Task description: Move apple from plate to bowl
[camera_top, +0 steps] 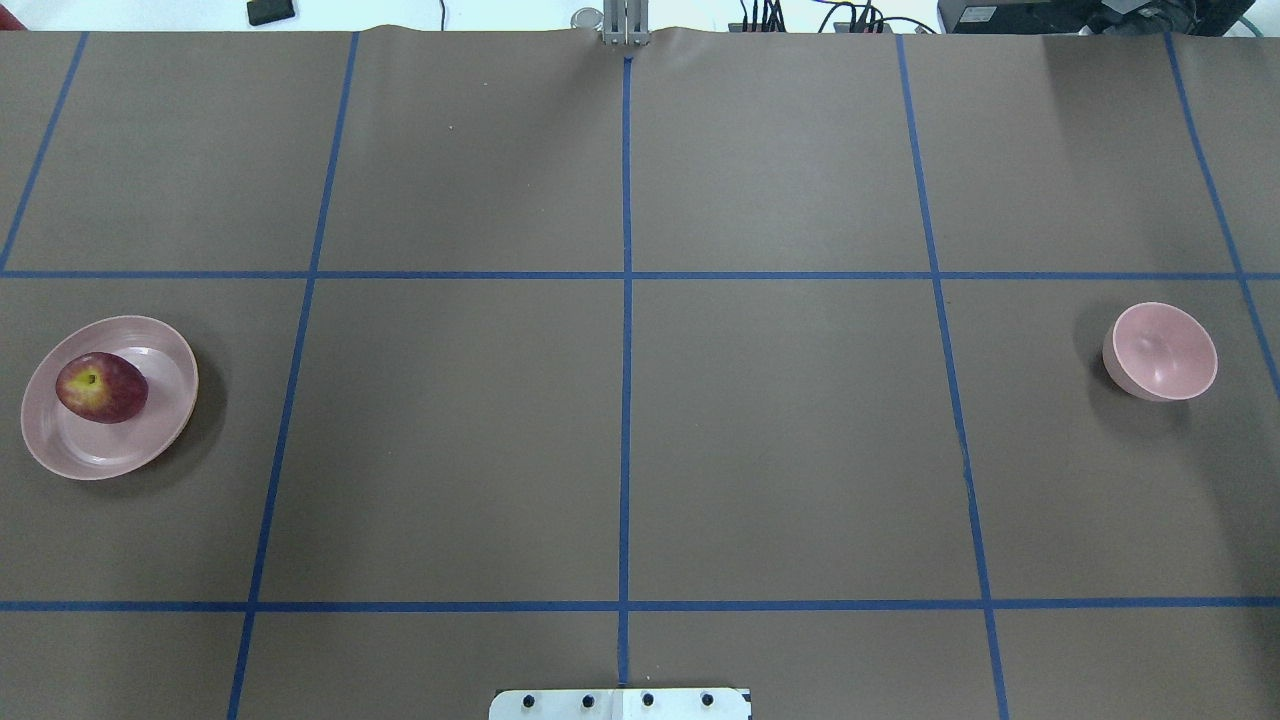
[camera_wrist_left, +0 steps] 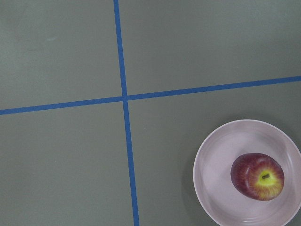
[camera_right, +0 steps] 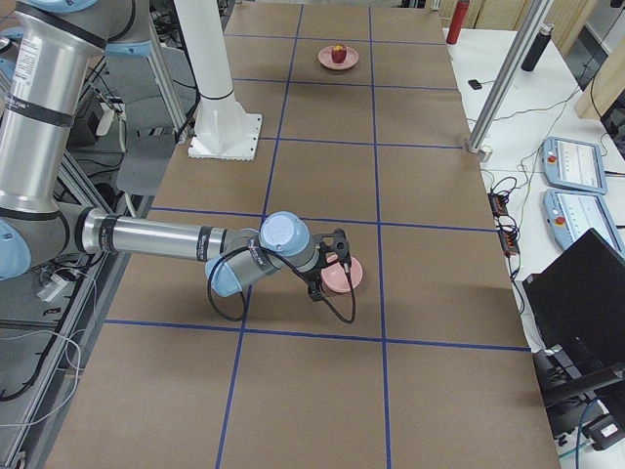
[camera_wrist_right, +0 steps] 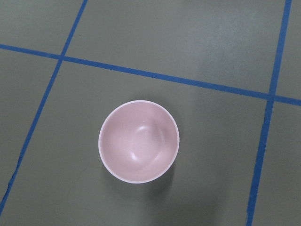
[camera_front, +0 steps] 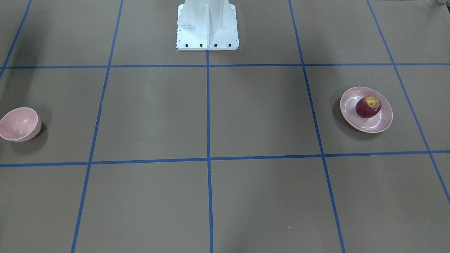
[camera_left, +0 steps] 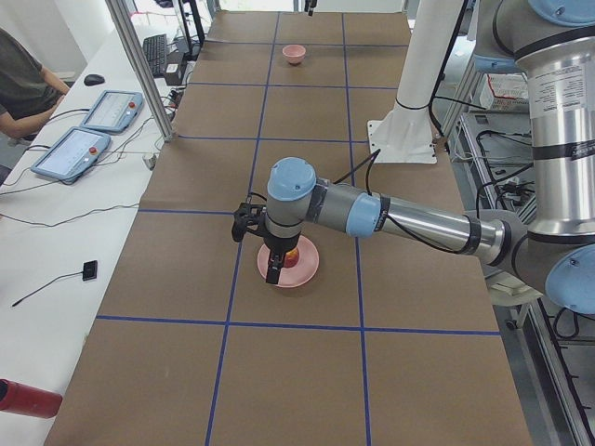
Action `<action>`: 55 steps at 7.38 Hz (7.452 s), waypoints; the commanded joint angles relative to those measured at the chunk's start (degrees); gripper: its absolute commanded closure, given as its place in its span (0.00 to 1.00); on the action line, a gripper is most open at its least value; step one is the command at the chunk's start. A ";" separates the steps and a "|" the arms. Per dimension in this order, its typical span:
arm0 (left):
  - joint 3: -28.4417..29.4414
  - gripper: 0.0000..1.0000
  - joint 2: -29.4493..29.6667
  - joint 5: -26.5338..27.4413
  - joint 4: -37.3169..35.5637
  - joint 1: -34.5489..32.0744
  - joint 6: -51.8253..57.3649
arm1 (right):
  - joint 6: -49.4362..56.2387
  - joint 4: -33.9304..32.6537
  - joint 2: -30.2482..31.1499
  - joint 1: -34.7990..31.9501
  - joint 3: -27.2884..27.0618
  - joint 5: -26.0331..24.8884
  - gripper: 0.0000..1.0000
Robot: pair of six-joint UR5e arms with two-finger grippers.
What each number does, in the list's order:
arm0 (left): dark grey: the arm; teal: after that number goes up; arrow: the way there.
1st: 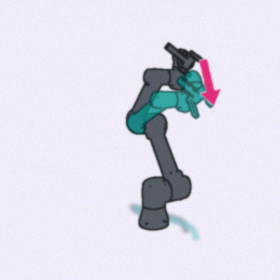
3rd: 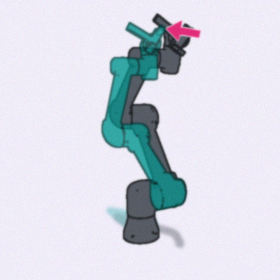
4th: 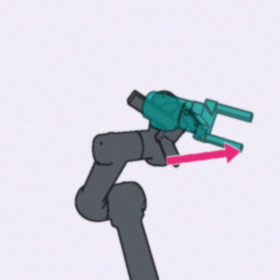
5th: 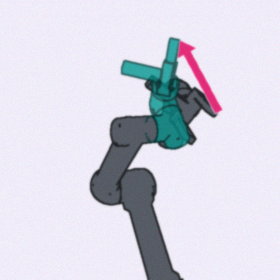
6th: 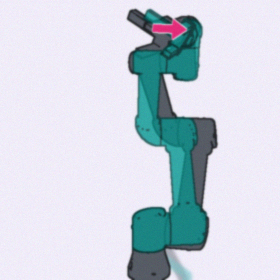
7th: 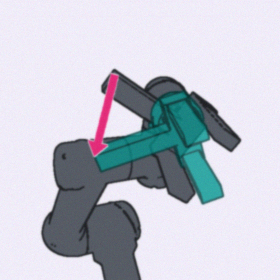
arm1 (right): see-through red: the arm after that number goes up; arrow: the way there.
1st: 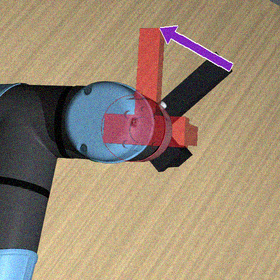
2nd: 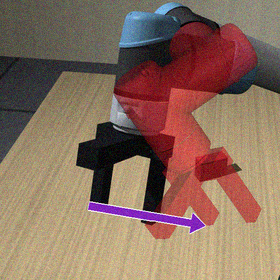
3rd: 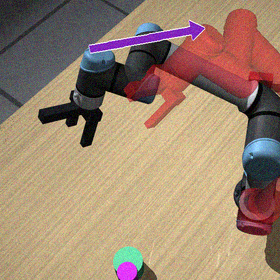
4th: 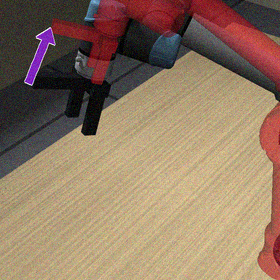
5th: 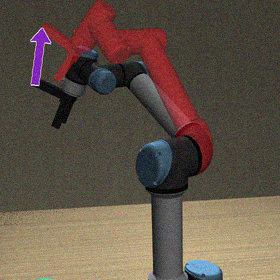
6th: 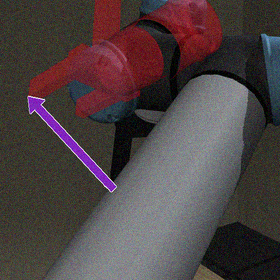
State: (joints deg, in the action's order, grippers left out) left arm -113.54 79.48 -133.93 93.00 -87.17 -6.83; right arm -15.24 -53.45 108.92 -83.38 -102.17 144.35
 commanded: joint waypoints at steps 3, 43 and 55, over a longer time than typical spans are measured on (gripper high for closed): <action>2.09 0.02 0.33 -1.85 0.08 0.60 -2.47 | -4.87 0.10 -7.82 5.21 8.69 -3.52 0.00; 4.73 0.02 1.03 8.68 18.35 28.27 -34.92 | -60.73 -16.51 -32.23 34.52 -5.57 -22.97 0.00; 14.93 0.02 3.49 10.44 33.07 30.75 -36.68 | -59.55 -16.33 -29.73 34.60 -5.76 -24.47 0.00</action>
State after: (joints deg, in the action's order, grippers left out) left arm -98.46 83.17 -124.34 128.25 -56.57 -43.19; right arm -74.76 -69.78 79.16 -48.79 -107.94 119.95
